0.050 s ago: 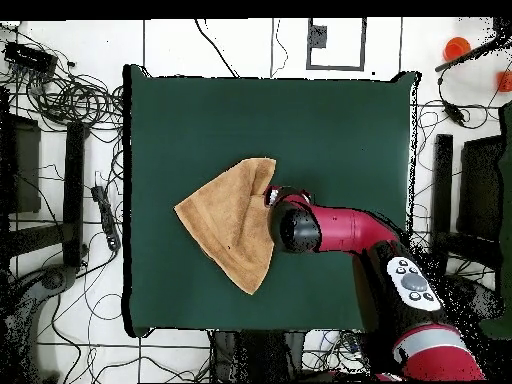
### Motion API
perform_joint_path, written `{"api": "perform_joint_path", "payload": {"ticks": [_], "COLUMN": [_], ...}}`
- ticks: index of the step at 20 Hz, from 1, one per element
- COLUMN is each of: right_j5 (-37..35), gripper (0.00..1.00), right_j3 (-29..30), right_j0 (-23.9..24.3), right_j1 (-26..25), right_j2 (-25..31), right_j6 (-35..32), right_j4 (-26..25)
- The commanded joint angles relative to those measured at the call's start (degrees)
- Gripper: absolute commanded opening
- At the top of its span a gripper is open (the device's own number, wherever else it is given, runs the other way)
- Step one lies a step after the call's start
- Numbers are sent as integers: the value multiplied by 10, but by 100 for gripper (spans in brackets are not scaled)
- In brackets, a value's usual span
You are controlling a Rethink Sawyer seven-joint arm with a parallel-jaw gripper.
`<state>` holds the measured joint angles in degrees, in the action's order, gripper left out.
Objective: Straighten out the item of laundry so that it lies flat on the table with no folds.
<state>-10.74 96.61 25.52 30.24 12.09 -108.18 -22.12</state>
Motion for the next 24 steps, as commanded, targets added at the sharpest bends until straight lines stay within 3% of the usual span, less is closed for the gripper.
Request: {"api": "perform_joint_path", "payload": {"ticks": [1, 24], "right_j5": [-34, -18], "gripper": [100, 100], "right_j3": [44, 56], "right_j0": [-35, -61], "right_j1": [-21, -26], "right_j2": [12, -12], "right_j6": [-57, -41], "right_j4": [8, -18]}}
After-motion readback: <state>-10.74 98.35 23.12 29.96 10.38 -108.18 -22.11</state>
